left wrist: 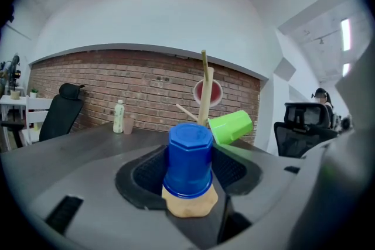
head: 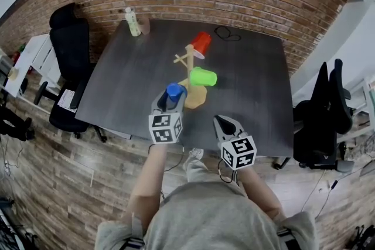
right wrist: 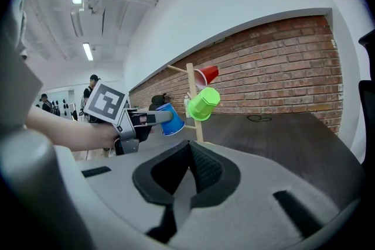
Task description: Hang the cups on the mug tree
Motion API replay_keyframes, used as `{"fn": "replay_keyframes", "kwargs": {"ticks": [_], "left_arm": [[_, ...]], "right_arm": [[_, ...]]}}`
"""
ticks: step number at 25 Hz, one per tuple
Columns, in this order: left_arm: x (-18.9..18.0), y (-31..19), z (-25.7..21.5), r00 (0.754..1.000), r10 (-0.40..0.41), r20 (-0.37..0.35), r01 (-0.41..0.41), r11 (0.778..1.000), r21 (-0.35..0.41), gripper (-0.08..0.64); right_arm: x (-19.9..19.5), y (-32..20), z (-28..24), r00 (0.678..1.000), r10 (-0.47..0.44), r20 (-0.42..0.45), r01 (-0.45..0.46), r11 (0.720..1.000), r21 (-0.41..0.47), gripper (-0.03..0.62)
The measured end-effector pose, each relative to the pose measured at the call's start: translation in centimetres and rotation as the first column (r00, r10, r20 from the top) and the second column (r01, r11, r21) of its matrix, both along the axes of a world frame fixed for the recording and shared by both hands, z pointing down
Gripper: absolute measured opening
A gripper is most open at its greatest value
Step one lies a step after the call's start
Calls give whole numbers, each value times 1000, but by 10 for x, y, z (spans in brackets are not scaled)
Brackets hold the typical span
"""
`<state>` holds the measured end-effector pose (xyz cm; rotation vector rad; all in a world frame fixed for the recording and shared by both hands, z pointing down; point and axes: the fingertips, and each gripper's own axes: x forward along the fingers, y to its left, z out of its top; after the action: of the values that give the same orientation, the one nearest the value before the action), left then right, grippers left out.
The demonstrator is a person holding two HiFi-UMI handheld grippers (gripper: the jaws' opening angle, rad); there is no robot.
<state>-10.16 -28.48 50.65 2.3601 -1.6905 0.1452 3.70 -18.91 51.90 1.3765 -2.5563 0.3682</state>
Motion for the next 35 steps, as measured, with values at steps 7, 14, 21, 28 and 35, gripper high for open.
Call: {"fn": "replay_keyframes", "kwargs": {"ticks": [7, 14, 21, 28, 35], "left_arm": [[5, -2, 14, 1000, 10, -2, -10, 999, -34, 227], [8, -6, 25, 1000, 14, 7, -14, 997, -70, 227], [8, -10, 36, 1000, 20, 15, -18, 994, -103, 227], [11, -15, 44, 999, 32, 23, -29, 991, -131, 227], [12, -16, 47, 999, 35, 24, -32, 990, -141, 227]], "right_arm": [[4, -4, 3, 1000, 11, -1, -11, 1000, -8, -2], [4, -6, 7, 1000, 10, 0, -10, 1000, -17, -2], [3, -10, 11, 1000, 12, 2, -12, 1000, -28, 0], [4, -14, 13, 1000, 14, 1, -14, 999, -37, -2], [5, -17, 14, 1000, 15, -5, -15, 999, -41, -2]]}}
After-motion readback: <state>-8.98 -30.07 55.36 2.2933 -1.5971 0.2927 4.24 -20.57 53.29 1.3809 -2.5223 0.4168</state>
